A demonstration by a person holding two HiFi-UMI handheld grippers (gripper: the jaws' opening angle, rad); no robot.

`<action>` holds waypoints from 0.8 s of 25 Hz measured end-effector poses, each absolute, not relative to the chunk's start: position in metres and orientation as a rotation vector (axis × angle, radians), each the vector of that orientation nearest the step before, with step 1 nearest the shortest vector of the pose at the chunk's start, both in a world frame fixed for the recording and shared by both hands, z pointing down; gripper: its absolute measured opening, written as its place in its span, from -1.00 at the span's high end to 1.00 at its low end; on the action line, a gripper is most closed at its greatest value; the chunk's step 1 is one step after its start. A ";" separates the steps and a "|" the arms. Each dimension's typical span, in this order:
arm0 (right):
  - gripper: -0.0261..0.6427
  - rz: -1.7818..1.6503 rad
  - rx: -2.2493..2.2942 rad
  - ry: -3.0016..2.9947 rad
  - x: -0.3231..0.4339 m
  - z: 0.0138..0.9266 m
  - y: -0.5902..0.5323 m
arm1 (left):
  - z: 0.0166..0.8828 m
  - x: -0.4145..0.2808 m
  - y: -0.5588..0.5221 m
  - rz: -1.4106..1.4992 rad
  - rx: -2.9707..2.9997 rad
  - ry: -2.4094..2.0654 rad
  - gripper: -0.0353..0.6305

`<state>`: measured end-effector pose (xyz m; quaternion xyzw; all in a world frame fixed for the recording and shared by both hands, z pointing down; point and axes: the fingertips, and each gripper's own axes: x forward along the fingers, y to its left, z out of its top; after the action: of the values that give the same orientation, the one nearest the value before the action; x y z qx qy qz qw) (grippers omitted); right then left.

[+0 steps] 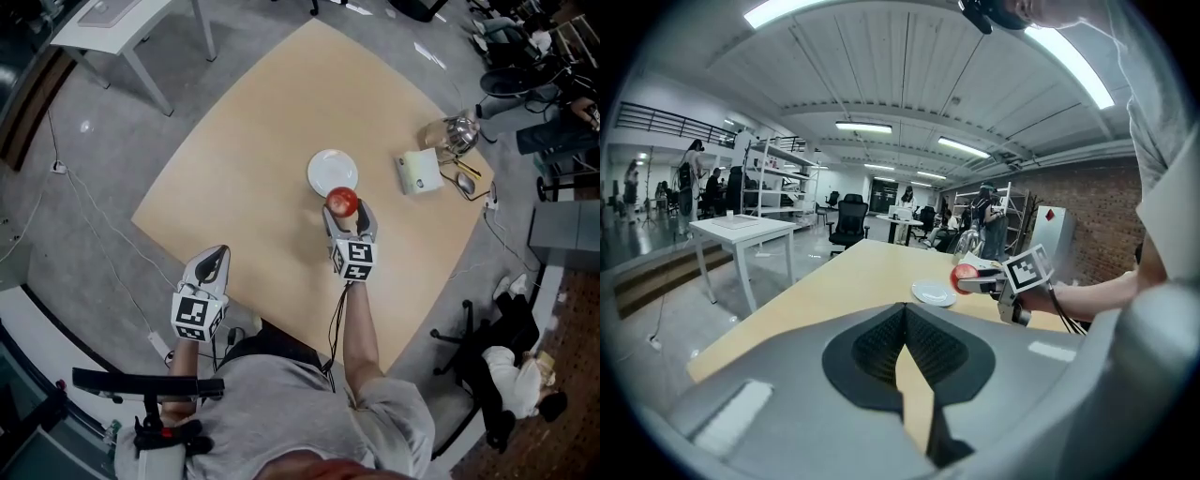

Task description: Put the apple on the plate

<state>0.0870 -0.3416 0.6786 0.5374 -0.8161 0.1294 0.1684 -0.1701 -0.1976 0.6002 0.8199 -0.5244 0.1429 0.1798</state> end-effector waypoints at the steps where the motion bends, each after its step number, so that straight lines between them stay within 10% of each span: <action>1: -0.21 0.368 1.519 -2.320 0.086 0.682 -0.345 | 0.601 -0.171 -0.199 0.406 2.314 -1.483 0.84; 20: -0.21 0.410 1.459 -2.304 0.089 0.721 -0.396 | 0.622 -0.163 -0.219 0.435 2.267 -1.456 0.84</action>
<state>0.0885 -0.3964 0.7214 0.5193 -0.8202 0.1458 0.1906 -0.1633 -0.2186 0.6219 0.8130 -0.5223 0.1559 0.2048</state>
